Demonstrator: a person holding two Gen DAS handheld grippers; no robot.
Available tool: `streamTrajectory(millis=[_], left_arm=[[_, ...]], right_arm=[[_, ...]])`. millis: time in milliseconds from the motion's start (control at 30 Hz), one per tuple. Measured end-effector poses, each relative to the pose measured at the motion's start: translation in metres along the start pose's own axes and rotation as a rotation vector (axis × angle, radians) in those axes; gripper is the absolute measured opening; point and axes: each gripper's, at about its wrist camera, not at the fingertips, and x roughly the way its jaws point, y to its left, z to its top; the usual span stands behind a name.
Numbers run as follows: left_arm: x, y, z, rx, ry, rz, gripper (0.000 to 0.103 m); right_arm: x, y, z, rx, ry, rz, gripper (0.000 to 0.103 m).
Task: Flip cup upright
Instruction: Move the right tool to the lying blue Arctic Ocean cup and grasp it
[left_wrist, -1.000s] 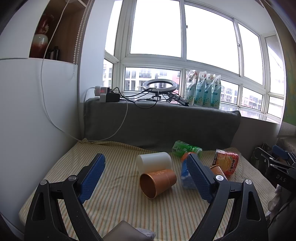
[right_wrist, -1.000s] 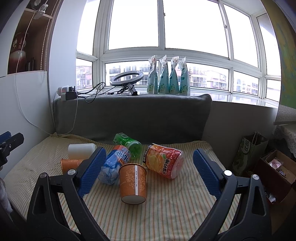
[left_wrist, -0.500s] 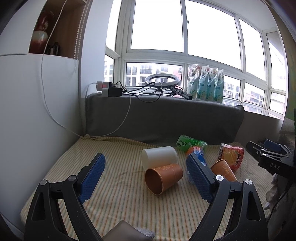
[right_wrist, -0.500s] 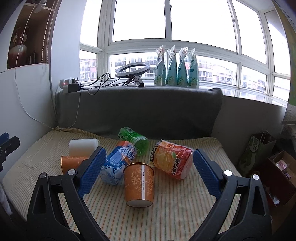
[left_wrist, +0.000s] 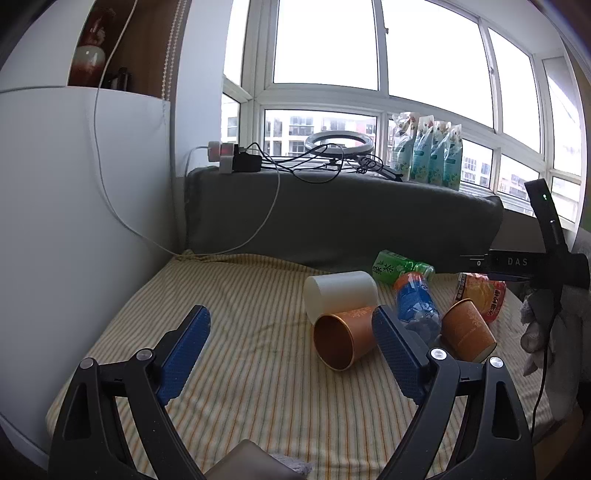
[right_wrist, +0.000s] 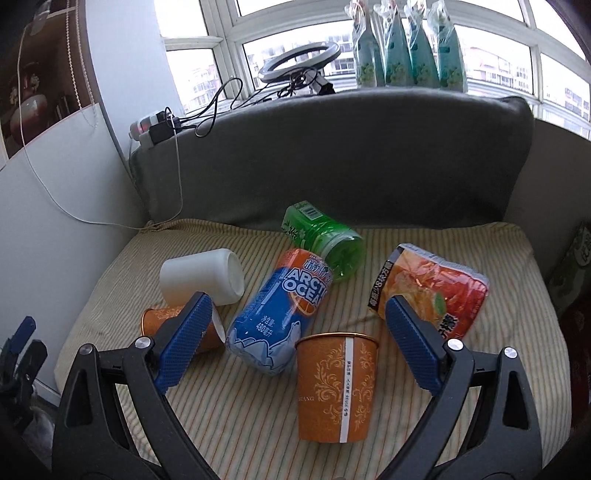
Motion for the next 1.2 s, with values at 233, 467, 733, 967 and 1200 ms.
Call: streamTrajectory(millis=[233,467,733,967,1200], left_arm=[[0.006,0.010,-0.004,-0.029,0.017,0.004,0.089],[0.009,0.021,-0.005,-0.054,0.027,0.018,0.089],[0.014,0.032,-0.006,-0.079,0.032,0.035,0.089],[0.014,0.036,-0.006,-0.087,0.030,0.044,0.089],[0.013,0.040,-0.005,-0.093,0.023,0.059,0.089]], right_arm=[[0.046,-0.007,0.024,0.065,0.195,0.104,0.090],[0.091,-0.021,0.035,0.170,0.363,0.145,0.079],[0.125,-0.026,0.036,0.190,0.474,0.121,0.076],[0.145,-0.019,0.038,0.178,0.518,0.118,0.075],[0.167,-0.008,0.040,0.150,0.556,0.104,0.074]])
